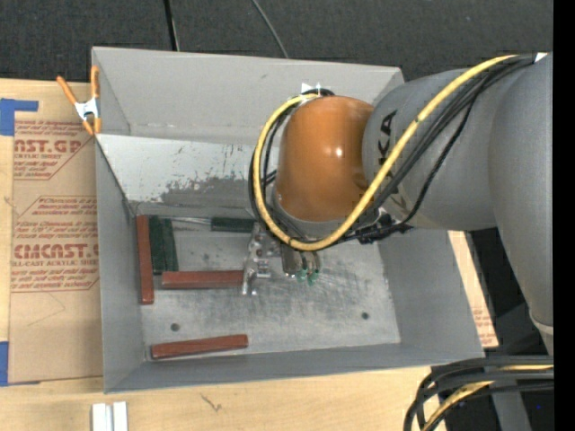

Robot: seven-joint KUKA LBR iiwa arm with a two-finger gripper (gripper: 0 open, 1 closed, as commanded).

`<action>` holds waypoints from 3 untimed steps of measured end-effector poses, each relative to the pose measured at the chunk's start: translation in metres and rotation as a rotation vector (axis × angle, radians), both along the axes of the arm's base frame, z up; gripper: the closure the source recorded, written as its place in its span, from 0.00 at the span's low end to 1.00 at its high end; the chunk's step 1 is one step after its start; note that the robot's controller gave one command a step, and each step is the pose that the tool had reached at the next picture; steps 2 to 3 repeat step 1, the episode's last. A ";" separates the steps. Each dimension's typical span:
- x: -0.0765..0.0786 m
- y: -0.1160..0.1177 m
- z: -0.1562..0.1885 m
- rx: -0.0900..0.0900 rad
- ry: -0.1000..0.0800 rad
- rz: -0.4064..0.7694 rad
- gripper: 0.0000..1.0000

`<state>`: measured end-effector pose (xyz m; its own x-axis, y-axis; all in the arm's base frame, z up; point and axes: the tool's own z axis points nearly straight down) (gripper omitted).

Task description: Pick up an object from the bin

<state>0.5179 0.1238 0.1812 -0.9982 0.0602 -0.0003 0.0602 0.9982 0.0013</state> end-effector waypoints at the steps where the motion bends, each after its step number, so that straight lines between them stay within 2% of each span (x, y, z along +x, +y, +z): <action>1: 0.005 0.000 0.107 0.000 -0.002 0.012 1.00; 3: 0.005 0.000 0.107 0.000 -0.002 0.012 1.00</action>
Offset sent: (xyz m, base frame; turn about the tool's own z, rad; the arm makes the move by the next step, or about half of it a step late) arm 0.0000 0.0000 0.0000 0.0000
